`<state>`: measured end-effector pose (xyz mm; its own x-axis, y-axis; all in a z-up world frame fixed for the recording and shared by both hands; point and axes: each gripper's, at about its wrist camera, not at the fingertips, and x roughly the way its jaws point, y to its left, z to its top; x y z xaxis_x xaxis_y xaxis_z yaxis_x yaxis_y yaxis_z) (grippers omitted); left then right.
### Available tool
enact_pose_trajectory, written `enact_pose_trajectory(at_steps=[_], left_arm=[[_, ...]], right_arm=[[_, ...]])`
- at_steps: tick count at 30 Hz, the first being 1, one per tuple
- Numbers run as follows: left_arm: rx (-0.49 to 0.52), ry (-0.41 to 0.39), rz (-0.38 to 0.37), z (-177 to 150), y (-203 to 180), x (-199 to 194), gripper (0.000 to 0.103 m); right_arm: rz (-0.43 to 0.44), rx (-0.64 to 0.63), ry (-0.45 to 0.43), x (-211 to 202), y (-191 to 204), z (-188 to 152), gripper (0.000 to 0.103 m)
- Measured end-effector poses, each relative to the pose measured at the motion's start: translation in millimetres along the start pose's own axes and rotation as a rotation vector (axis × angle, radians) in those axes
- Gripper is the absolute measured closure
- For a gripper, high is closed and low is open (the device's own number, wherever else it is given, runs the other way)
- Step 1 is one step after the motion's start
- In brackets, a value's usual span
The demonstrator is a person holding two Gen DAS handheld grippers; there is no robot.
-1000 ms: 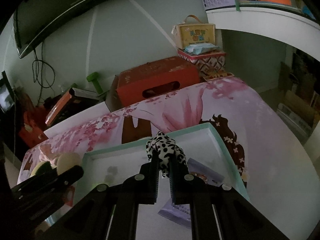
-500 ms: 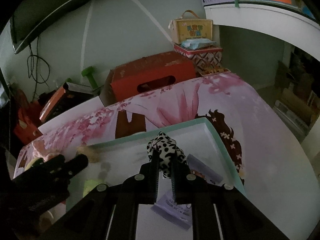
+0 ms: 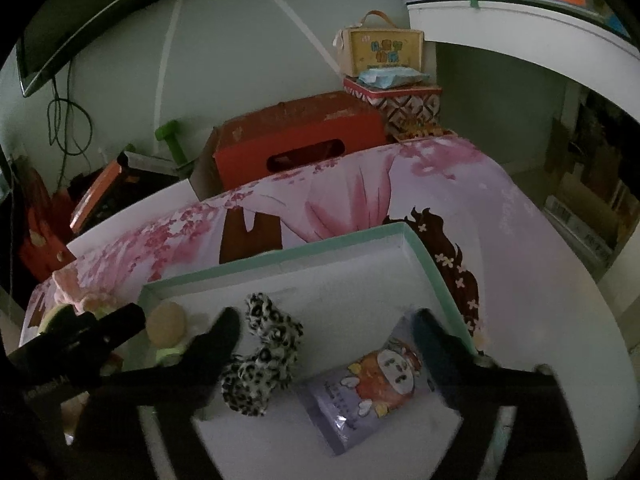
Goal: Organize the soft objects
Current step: 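Open both tools to release the puff and scrunchie into the tray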
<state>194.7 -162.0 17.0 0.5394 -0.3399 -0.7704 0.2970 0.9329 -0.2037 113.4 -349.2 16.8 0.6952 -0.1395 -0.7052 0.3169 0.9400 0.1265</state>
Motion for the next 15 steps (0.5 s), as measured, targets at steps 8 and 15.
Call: enact_pose_trajectory(at_steps=[8,15], left_arm=[[-0.008,0.007,0.02,-1.2,0.5,-2.2,0.003],[-0.011,0.017,0.024,-4.2,2.4,-9.4,0.003]], right_arm=[[-0.013,0.045,-0.001,0.8,-9.5,-2.0,0.0],[-0.027,0.055,0.016,3.8,-10.7,-3.4,0.0]])
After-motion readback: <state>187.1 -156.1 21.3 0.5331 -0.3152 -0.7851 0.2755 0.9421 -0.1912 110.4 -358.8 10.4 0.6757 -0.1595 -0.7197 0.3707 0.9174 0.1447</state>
